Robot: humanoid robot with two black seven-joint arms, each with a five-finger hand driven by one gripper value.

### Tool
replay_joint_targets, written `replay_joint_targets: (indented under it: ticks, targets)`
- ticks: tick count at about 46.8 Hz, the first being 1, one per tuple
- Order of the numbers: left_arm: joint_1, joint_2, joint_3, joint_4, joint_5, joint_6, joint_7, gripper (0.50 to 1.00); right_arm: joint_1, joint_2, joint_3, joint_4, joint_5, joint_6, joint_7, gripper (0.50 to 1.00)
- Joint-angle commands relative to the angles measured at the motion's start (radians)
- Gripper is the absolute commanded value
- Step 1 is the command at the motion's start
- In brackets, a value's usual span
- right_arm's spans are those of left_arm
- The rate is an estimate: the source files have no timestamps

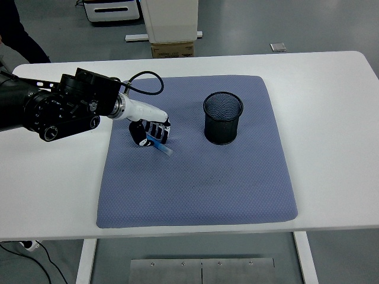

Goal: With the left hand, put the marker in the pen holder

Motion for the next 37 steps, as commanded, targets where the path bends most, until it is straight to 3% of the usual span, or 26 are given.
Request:
replay_joint_targets:
  ticks: [1, 17, 24, 33, 37]
  targets:
    - [-0.002, 0.0, 0.001, -0.001, 0.002, 0.0, 0.0, 0.628, 0.0, 0.0, 0.0, 0.001, 0.0, 0.0, 0.0, 1.0]
    - [0.001, -0.003, 0.005, -0.002, 0.031, -0.002, -0.002, 0.604, 0.0, 0.0, 0.0, 0.001, 0.0, 0.0, 0.0, 1.0]
    - [0.006, -0.006, 0.006, -0.002, 0.052, -0.002, -0.002, 0.558, 0.0, 0.0, 0.0, 0.0, 0.0, 0.0, 0.0, 1.0]
    - [0.008, -0.006, 0.006, -0.002, 0.055, -0.002, -0.002, 0.537, -0.001, 0.0, 0.0, 0.0, 0.0, 0.0, 0.0, 1.0]
    - [0.006, -0.004, 0.006, -0.002, 0.055, -0.002, -0.002, 0.5, 0.0, 0.0, 0.0, 0.0, 0.0, 0.0, 0.0, 1.0]
